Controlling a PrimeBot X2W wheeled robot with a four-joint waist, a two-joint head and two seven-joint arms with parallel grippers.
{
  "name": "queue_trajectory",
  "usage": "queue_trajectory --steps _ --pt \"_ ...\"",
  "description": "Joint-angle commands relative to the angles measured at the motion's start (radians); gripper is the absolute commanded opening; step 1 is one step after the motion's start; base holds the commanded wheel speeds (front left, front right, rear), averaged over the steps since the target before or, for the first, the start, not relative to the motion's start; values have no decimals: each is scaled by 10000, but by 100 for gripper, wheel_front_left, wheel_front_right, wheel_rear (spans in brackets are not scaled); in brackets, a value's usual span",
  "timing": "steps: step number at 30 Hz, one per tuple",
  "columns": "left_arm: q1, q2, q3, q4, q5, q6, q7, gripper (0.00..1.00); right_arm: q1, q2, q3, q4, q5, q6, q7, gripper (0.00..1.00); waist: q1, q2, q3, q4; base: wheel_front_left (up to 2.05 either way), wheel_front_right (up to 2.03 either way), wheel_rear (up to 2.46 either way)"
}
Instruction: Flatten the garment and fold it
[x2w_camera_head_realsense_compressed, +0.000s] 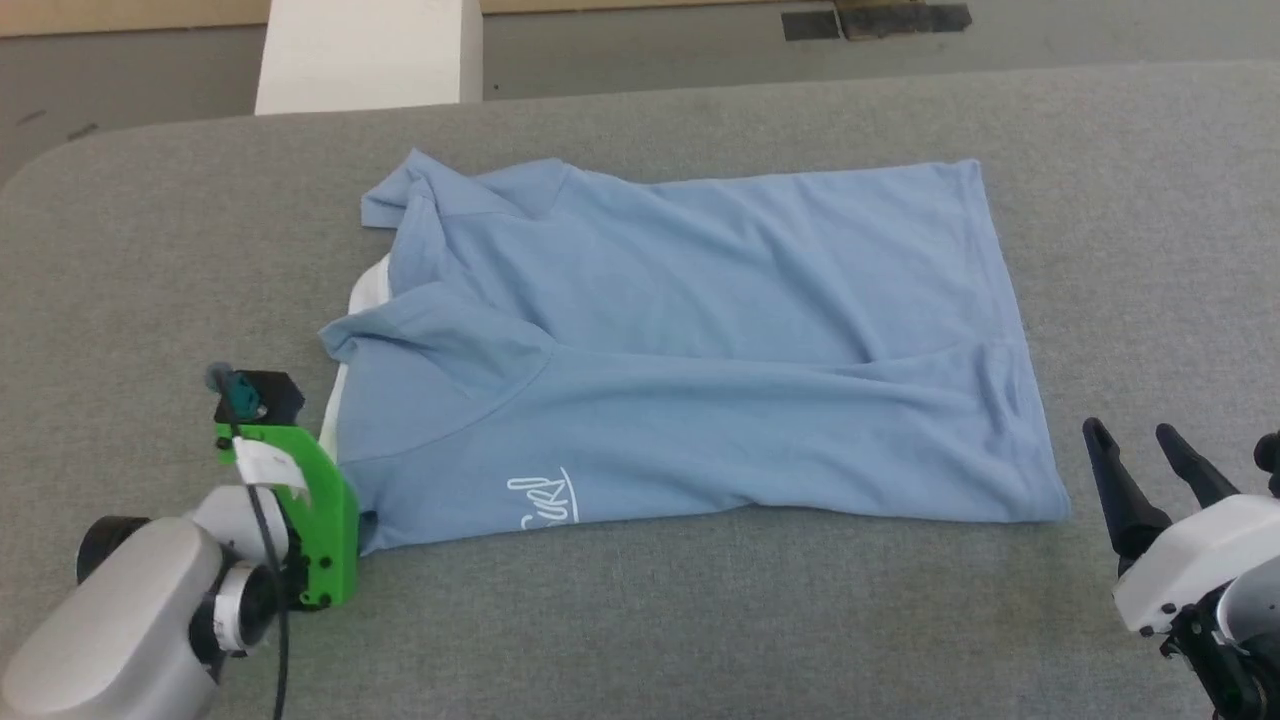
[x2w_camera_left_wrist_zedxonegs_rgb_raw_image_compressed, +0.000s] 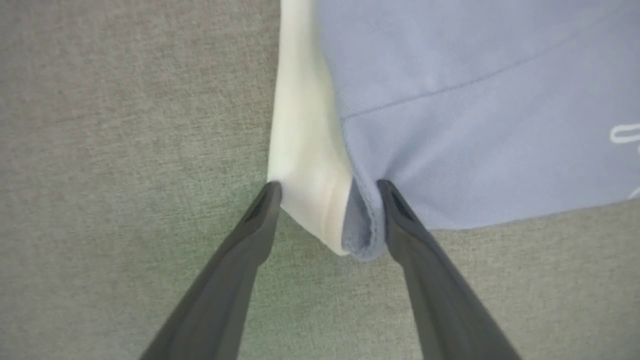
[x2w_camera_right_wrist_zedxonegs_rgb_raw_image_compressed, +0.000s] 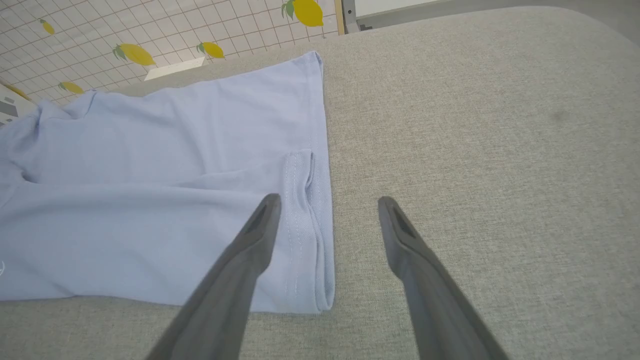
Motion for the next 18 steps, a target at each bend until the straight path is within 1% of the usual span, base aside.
queue_trajectory --steps 1,3,4,5,9,13,15,18 --pt "513 -18 -125 223 -213 -78 179 100 -167 42 3 -57 -93 -15 -17 100 0 48 169 -145 0 0 0" --pt "816 -22 -161 231 -484 -158 374 100 -170 53 -16 -80 -122 -15 -8 100 0 48 179 -150 0 0 0" --pt "950 -25 -142 215 -625 -195 422 40 -185 53 -27 -100 -140 -15 1 100 0 48 179 -144 0 0 0" --pt "1031 -9 -150 193 -686 -236 447 0 -199 52 -37 -113 -154 -15 7 100 0 48 171 -134 0 0 0" --pt "1206 -6 -39 -61 -943 -402 360 0 -281 2 -18 -168 -233 -15 116 100 0 48 118 -52 0 0 0" --pt "1263 9 268 -531 -1128 -454 -15 0 -391 -279 248 -248 -544 -15 607 100 0 48 84 -6 0 0 0" --pt "1356 79 531 -873 -1231 -373 -291 0 -534 -456 406 -257 -795 -15 1300 100 0 48 80 -26 0 0 0" --pt "1529 274 837 -1467 -1298 -243 -586 0 -812 -710 680 -201 -1100 -15 2807 100 0 48 192 -58 0 0 0"
